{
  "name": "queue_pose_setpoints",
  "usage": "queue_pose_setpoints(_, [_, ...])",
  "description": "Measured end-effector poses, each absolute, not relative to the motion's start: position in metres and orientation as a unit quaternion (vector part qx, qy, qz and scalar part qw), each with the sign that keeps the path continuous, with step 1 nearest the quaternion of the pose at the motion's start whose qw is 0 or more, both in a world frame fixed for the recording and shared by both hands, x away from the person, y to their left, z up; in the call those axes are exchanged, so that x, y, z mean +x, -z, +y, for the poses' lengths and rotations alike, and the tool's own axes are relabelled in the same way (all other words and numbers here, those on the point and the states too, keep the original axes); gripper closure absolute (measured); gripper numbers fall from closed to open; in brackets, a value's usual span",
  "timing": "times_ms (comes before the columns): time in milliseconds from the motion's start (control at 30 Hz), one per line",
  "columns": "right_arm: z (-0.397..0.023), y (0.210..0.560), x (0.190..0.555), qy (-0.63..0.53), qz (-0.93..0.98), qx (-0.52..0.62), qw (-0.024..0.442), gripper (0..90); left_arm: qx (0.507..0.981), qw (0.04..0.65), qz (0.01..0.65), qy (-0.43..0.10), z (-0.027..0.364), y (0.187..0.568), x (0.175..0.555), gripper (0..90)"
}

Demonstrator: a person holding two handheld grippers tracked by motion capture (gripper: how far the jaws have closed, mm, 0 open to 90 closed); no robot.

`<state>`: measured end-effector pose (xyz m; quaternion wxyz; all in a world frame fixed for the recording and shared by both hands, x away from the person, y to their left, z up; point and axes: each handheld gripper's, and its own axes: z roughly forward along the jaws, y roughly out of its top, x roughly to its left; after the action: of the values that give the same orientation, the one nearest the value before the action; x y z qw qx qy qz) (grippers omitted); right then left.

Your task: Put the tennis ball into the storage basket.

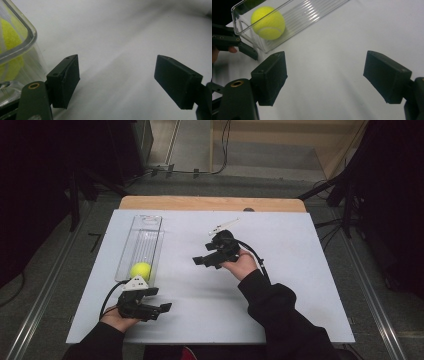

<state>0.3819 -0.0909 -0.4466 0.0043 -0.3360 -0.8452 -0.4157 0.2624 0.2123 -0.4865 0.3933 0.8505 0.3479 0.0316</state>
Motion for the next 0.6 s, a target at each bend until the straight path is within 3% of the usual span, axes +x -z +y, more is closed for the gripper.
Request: queue_pose_setpoints(600, [-0.12,0.447,0.369,0.416,-0.838,-0.353,-0.008,17.7,0.85,0.397,0.346,-0.032,0.212,0.485,0.261,21.2])
